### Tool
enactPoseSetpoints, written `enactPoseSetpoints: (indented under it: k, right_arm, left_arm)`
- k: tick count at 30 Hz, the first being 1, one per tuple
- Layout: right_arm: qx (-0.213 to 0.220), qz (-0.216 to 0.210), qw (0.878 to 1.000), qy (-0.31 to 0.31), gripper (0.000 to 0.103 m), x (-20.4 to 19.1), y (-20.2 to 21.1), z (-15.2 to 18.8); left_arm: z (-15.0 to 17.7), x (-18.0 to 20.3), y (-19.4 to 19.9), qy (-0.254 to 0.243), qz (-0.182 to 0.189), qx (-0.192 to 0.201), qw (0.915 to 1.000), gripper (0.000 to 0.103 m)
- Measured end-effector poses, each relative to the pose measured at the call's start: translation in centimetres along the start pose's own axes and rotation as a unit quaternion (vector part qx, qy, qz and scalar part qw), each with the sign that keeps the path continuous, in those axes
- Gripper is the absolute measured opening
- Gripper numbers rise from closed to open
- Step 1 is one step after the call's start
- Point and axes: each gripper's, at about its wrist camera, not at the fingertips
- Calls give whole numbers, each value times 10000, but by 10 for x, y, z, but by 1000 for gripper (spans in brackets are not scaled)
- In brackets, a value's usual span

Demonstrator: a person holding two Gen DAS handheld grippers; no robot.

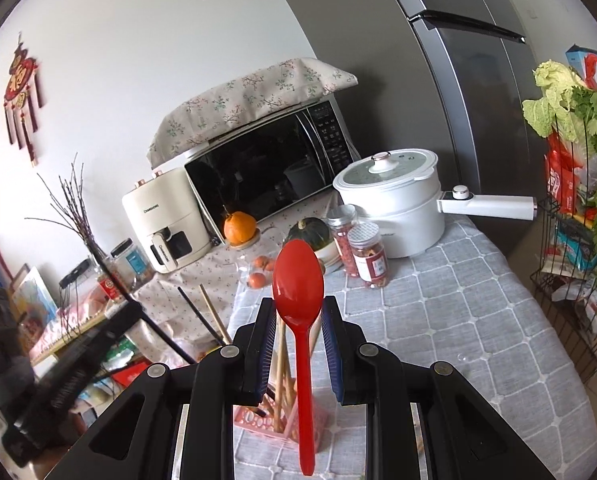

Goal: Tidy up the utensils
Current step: 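Carry the black chopstick into the pink basket and open the left gripper while the right gripper carries the spoon, then lower the red spoon into the pink basket and open the right gripper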

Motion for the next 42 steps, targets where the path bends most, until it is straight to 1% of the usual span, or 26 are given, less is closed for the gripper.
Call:
enactPoseSetpoints:
  k: [3, 5, 6, 7, 8, 9, 12, 16, 18, 22, 24, 27, 31, 34, 37, 39, 41, 42]
  right_arm:
    - [142, -74, 9999, -29, 23, -4, 0, 1]
    - [220, -139, 9997, -45, 23, -7, -1, 1]
    - [266, -172, 9995, -51, 23, -8, -2, 2]
    - [313, -208, 9993, -49, 23, -10, -3, 2]
    - [345, -232, 9991, -38, 23, -12, -3, 2]
    - [396, -248, 9989, -21, 23, -15, -4, 3]
    - [510, -287, 9983, 42, 23, -21, -8, 4]
    - [584, -271, 9978, 147, 23, -29, -19, 8]
    - [602, -215, 9978, 198, 23, -32, -26, 11]
    - [572, -37, 9980, 257, 23, -37, -42, 20]
    - [492, 71, 9983, 291, 23, -38, -49, 27]
    - [342, 212, 9985, 373, 23, -38, -59, 36]
    - [157, 295, 9986, 415, 24, -37, -64, 45]
    - [23, 254, 9982, 544, 25, -39, -62, 49]
    - [-149, 98, 9984, 545, 26, -39, -56, 50]
    - [-223, 15, 9983, 538, 33, -39, -50, 48]
    - [-219, -78, 9986, 473, 48, -36, -41, 44]
    - [-216, -135, 9988, 425, 51, -34, -36, 40]
  left_arm:
    - [11, -3, -12, 88, 43, -309, 9995, 7]
    - [14, -5, -13, 201, 121, -405, 9989, 8]
    - [13, -6, -12, 254, 139, -429, 9987, 16]
    - [12, -6, -9, 300, 156, -428, 9985, 21]
    - [10, -7, -6, 323, 147, -395, 9986, 35]
    - [8, -8, -1, 347, 125, -347, 9987, 45]
    - [4, -13, 9, 413, 8, -381, 9984, 55]
    - [10, -23, 14, 370, -328, -659, 9966, 66]
    - [15, -30, 13, 388, -506, -851, 9943, 72]
    - [25, -42, 9, 466, -687, -1183, 9895, 76]
    - [30, -46, 9, 476, -763, -1293, 9875, 80]
    - [33, -49, 11, 488, -832, -1386, 9856, 83]
    - [37, -50, 10, 465, -869, -1477, 9841, 84]
    - [40, -49, 9, 437, -862, -1559, 9830, 84]
    - [44, -48, 9, 373, -886, -1661, 9814, 85]
    - [46, -48, 9, 370, -945, -1729, 9797, 88]
    - [48, -49, 11, 431, -933, -1745, 9793, 93]
    - [48, -49, 12, 445, -913, -1754, 9792, 96]
Point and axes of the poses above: each gripper's, at about its wrist camera, not at the fingertips, and y roughly against the way its jaws point, x to its right, z to its underside, and after that the axes turned 12 degrees about x, right-handed
